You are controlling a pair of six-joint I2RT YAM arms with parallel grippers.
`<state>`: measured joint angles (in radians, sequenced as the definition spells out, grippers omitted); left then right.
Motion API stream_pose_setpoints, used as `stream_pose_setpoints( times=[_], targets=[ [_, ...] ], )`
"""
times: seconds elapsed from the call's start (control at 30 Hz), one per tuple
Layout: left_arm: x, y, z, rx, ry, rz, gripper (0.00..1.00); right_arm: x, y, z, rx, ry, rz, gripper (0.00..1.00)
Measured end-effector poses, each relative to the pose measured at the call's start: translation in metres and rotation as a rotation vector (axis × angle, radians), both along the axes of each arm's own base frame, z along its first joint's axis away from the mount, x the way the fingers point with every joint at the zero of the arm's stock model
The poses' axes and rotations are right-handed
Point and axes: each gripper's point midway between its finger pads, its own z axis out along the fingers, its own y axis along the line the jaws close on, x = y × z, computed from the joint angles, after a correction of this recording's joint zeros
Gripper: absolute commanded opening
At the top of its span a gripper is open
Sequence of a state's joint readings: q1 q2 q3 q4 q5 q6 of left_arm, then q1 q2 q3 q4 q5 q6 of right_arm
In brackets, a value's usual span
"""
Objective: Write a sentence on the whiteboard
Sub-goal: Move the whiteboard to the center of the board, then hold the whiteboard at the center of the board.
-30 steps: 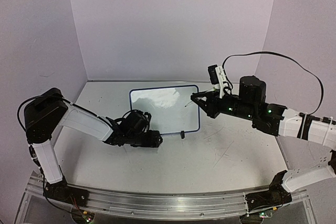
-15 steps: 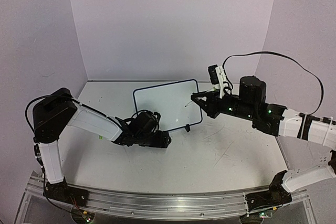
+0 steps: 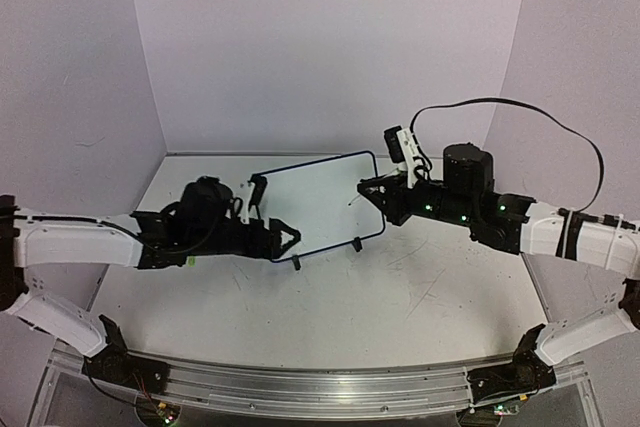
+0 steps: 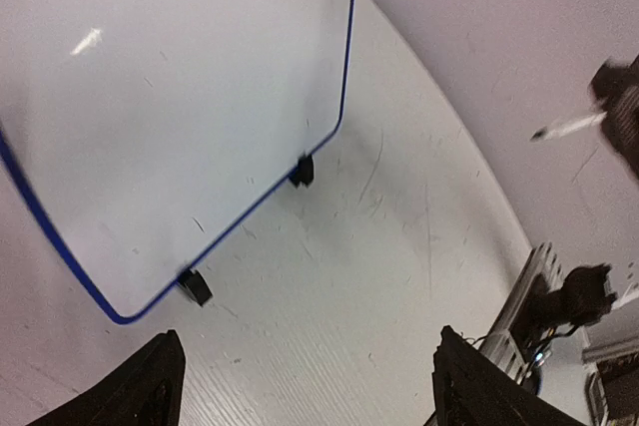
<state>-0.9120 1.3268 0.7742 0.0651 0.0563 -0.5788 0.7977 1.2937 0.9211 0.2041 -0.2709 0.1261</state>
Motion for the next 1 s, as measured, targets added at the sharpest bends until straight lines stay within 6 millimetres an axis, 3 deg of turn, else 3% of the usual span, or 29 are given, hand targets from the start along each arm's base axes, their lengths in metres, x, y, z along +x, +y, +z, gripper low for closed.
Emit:
stream_pose_setpoints(
  times=[0.07, 0.13, 0.23, 0.3, 0.47, 0.67, 1.0],
  targets=[
    [0.018, 0.033, 0.025, -0.062, -0.047, 0.064, 0.83, 0.007, 0.010, -0.003, -0.024, -0.004, 0.015, 0.00],
    [0.040, 0.075, 0.037, -0.116, -0.078, 0.136, 0.83, 0.013, 0.022, -0.004, -0.042, -0.011, 0.032, 0.00],
    [0.063, 0.124, 0.035, -0.174, -0.099, 0.212, 0.86, 0.024, 0.037, -0.002, -0.055, -0.022, 0.054, 0.00],
    [0.067, 0.135, 0.025, -0.194, -0.092, 0.208, 0.90, 0.031, 0.047, 0.000, -0.057, -0.031, 0.063, 0.00],
    [0.071, 0.136, -0.002, -0.226, -0.053, 0.144, 0.91, 0.046, 0.061, 0.001, -0.067, -0.048, 0.056, 0.00],
    [0.081, 0.126, -0.022, -0.214, -0.055, 0.069, 0.85, 0.063, 0.062, 0.000, -0.102, -0.101, 0.007, 0.00],
    [0.106, 0.111, -0.027, -0.259, -0.125, -0.082, 0.81, 0.072, 0.070, 0.011, -0.084, -0.136, -0.003, 0.00]
  ],
)
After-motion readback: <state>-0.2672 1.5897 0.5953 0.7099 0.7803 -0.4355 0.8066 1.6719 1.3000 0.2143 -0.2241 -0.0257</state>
